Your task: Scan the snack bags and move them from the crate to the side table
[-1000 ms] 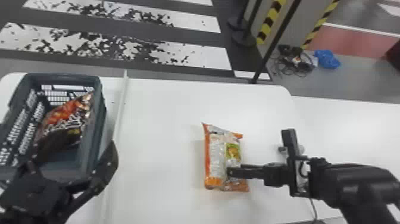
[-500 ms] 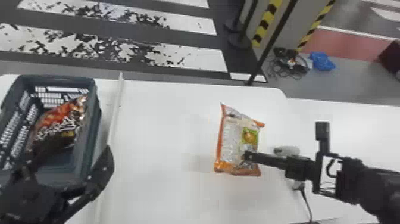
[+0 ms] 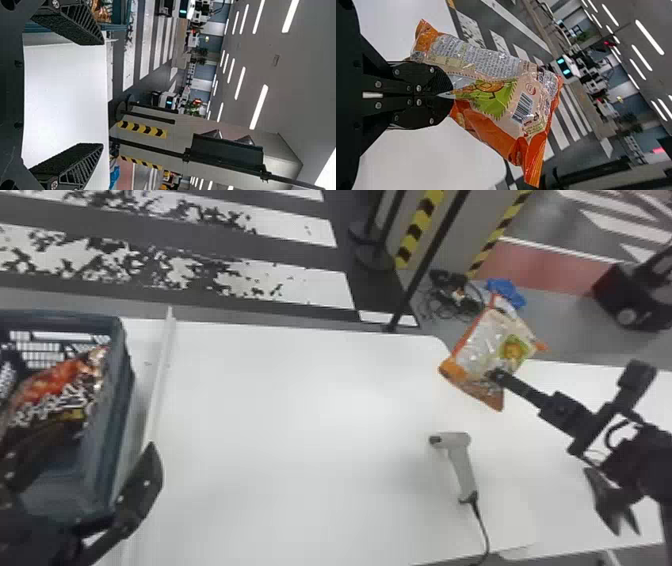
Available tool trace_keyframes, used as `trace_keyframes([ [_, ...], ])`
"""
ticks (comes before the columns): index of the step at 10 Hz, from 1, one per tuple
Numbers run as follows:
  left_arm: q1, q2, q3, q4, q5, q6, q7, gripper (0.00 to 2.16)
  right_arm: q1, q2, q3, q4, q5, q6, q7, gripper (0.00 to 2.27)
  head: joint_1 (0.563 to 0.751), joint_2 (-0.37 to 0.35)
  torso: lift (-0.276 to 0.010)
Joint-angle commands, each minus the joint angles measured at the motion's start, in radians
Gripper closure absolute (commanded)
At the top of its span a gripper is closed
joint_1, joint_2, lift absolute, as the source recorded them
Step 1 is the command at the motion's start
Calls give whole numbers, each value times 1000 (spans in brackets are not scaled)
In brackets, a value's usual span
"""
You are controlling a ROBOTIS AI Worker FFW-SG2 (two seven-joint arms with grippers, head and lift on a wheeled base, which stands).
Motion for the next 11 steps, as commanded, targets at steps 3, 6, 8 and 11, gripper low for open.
trace_keyframes([
  [3,-6,-1,2,4,0,1,2,80,-109,-68,-3,316,88,-288,-182,2236,695,-350,-87],
  [6,-15,0,0,-2,8,1,2,80,-99,-41,94,405,138,-398,-370,2236,695,-350,-87],
  [8,-9,6,5,-8,11,-5,2,80,-99,-4,134,457,161,-450,-459,2233,695,-350,-87],
  [11,-1,11,10,-17,14,-11,2,80,-85,52,192,459,154,-414,-600,2071,695,-350,-87],
])
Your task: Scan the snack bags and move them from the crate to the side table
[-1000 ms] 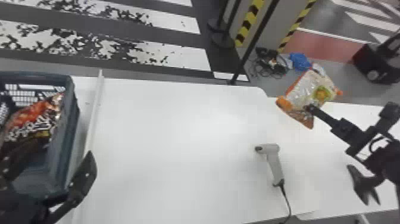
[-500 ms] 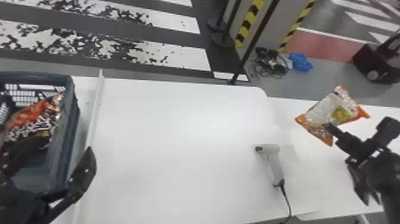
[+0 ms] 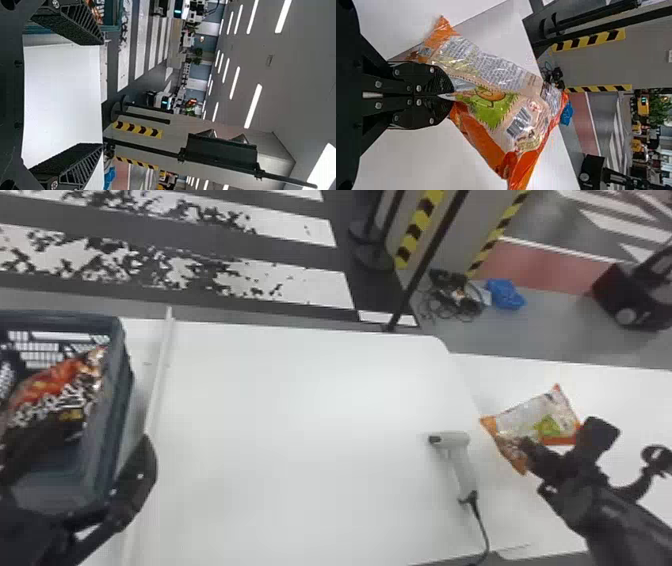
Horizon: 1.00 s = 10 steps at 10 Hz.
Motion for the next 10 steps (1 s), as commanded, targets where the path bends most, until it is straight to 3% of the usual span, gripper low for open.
trace_keyframes([
  [1,1,0,-1,-6,0,0,0,80,9,19,7,-13,-36,40,-42,1139,695,-350,-87],
  [2,4,0,0,-10,0,0,0,80,33,31,1,-50,-44,37,-59,-2,695,-350,-87],
  [6,4,3,-6,-16,0,0,-5,80,167,53,-75,-283,-88,65,-82,49,695,-350,-87],
  [8,4,3,-6,-26,0,3,-5,80,328,102,-115,-544,-154,46,-13,63,695,-350,-87],
  [9,4,2,-7,-32,0,6,-5,80,395,150,-120,-685,-156,62,18,70,695,-350,-87],
  [10,2,0,-9,-35,0,12,-5,80,427,173,-106,-763,-162,68,26,73,695,-350,-87],
])
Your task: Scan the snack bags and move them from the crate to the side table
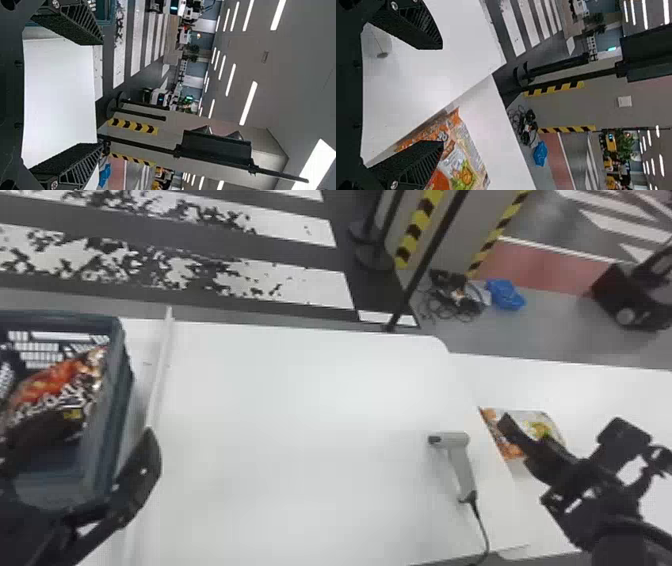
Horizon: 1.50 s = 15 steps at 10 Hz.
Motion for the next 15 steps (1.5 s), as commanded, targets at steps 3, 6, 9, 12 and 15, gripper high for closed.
trace_keyframes([
  [3,-1,-3,-2,-41,-6,65,5,80,87,90,107,-200,20,-50,118,83,695,-350,-87],
  [6,-3,-7,-8,-47,-18,93,20,80,169,133,301,-283,222,-302,126,83,695,-350,-87],
  [9,-3,-12,-7,-41,-40,133,63,80,251,133,454,-287,320,-526,95,93,695,-304,-87],
  [12,-4,-12,19,-56,-23,136,48,90,303,131,468,-309,334,-594,89,97,695,-227,-87],
  [15,-91,-21,142,-93,66,341,18,90,324,125,437,-358,331,-581,87,97,695,-201,-87],
])
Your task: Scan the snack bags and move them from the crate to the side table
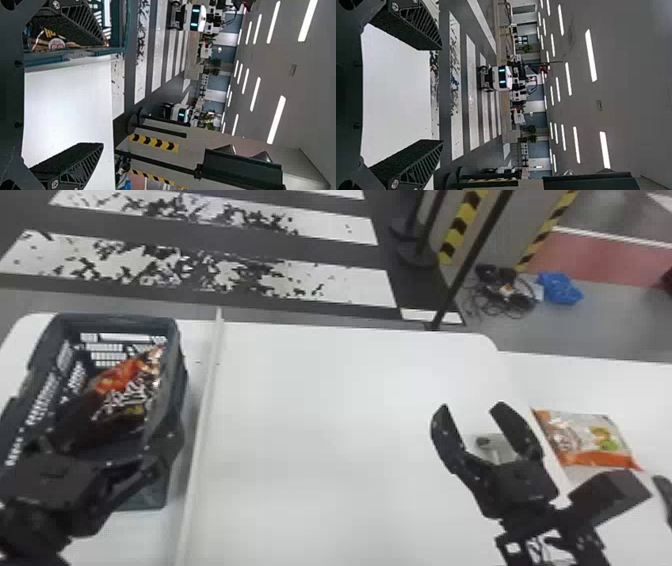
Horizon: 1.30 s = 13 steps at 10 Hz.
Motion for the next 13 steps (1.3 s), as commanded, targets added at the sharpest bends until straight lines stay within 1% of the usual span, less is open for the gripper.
trace_keyframes([
  [1,-56,-5,66,-7,52,106,-9,90,4,1,-4,-2,1,7,1,97,695,-189,-87],
  [2,-100,-5,109,-12,78,198,-9,90,2,-1,-2,3,1,7,1,97,695,-165,-87],
  [3,-134,-3,149,-10,118,262,-8,87,-4,-11,-1,8,1,17,1,97,695,-136,-87],
  [4,-169,-5,178,-5,138,320,6,87,-13,-22,-2,12,1,32,1,97,695,-110,-87],
  [5,-185,-5,194,2,147,354,15,83,-25,-37,-1,26,-1,38,1,97,695,-87,-87],
  [6,-231,-5,198,27,149,446,43,83,-35,-48,1,46,-3,35,3,97,695,-77,-87],
  [9,-309,-3,212,110,153,492,63,83,-50,-68,1,84,-7,35,4,97,695,-50,-87],
  [10,-333,-3,212,140,153,498,61,83,-56,-71,5,95,-7,35,6,97,695,-46,-87],
  [11,-372,-2,212,177,153,538,63,87,-59,-77,9,101,-7,35,6,97,695,-41,-87],
  [13,-429,-3,212,242,155,563,61,87,-62,-83,13,101,-9,35,6,97,695,-30,-87],
])
